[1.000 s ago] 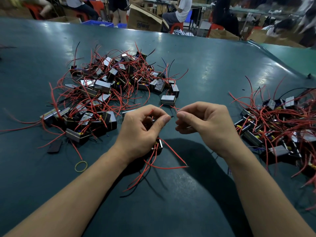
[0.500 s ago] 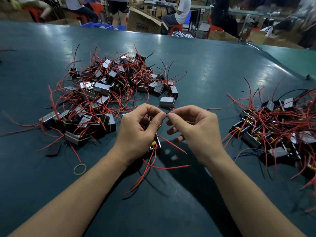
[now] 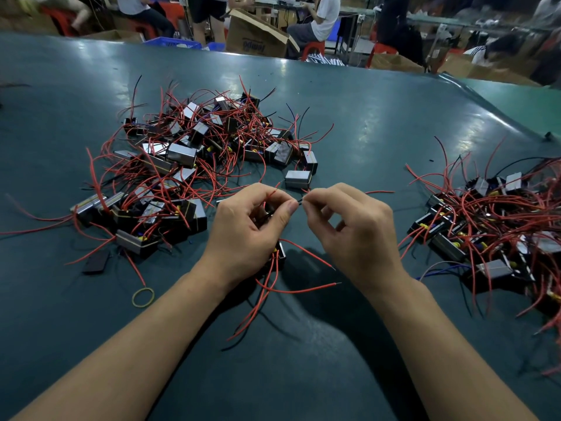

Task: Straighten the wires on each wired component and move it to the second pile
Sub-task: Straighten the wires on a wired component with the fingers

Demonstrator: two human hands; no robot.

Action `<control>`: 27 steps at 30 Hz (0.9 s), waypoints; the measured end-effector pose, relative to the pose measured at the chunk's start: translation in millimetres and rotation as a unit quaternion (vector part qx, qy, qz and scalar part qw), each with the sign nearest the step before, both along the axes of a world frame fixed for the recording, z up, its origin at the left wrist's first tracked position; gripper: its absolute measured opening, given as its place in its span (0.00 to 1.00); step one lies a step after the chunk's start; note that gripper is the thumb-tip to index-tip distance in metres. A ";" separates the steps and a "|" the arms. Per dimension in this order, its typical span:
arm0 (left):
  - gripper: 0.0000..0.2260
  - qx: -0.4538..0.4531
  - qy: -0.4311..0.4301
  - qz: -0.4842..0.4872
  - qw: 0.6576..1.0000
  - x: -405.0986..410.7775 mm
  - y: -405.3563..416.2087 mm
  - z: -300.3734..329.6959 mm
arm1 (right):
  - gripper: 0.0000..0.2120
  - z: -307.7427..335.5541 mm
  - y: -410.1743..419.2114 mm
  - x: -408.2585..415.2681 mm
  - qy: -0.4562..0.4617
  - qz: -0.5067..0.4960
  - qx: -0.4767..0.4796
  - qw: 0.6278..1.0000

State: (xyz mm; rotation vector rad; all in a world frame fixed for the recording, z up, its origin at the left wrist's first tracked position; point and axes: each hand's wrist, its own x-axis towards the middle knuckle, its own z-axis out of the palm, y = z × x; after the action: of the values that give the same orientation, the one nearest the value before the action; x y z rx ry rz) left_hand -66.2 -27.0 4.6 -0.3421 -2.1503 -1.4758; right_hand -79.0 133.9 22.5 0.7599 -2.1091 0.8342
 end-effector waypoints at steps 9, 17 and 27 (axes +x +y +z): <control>0.02 -0.043 0.026 -0.010 0.999 1.1 -2.8 0.8 | 0.04 -0.3 8.9 -5.8 0.032 -0.004 0.029 0.999; 0.04 -0.093 0.067 -0.021 0.993 1.1 -4.4 2.5 | 0.04 11.6 11.1 -3.7 -0.370 0.089 -0.112 0.918; 0.03 -0.130 0.105 -0.022 0.986 1.9 -2.7 1.7 | 0.12 15.2 2.4 -1.2 -0.607 0.052 -0.266 0.747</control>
State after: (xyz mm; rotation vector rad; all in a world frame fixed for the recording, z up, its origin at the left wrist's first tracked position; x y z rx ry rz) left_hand -64.3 -29.8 6.3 -0.6124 -2.1741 -1.1236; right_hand -80.1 136.3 37.7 -0.1083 -2.5799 2.3154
